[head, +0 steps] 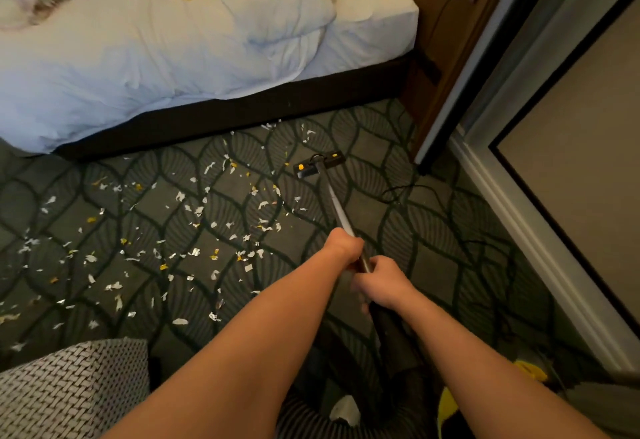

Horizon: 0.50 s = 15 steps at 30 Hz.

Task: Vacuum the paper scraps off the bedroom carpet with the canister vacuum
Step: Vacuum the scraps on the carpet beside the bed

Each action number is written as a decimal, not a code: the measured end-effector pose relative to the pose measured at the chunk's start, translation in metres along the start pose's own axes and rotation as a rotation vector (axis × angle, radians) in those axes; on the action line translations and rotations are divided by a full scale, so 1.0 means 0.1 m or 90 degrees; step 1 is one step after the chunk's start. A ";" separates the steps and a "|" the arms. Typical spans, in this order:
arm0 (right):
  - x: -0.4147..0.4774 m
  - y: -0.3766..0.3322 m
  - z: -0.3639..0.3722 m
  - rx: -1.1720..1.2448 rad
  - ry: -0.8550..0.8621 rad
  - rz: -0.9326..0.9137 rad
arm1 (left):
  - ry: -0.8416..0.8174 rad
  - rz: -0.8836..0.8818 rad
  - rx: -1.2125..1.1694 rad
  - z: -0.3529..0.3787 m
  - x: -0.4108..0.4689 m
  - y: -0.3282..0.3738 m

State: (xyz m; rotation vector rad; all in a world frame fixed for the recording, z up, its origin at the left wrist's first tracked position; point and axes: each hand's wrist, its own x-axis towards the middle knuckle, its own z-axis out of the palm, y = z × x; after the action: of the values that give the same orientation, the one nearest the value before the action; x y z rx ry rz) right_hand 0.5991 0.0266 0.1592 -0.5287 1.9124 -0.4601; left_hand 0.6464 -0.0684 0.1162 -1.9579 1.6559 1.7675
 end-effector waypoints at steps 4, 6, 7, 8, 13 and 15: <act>0.55 -0.48 -0.16 0.022 -0.004 0.002 | 0.006 0.000 0.019 -0.22 0.58 0.40; 0.84 -0.74 -0.22 0.035 -0.014 0.003 | 0.012 -0.001 0.027 -0.34 0.92 0.60; 0.96 -0.85 -0.24 0.043 -0.016 0.001 | 0.017 0.002 0.029 -0.40 1.06 0.69; 1.10 -0.98 -0.26 0.052 -0.017 -0.003 | 0.019 0.002 0.027 -0.46 1.22 0.78; 1.84 -1.51 -0.30 0.094 -0.022 -0.004 | 0.040 0.003 0.030 -0.72 2.02 1.17; 2.16 -1.66 -0.29 0.107 -0.028 -0.006 | 0.046 0.002 0.040 -0.79 2.38 1.26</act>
State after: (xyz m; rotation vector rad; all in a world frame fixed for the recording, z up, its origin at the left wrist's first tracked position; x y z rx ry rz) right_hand 0.5213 -0.2291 0.0967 -0.4345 1.8104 -0.6043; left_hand 0.5657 -0.3274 0.0445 -2.0162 1.7136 1.6429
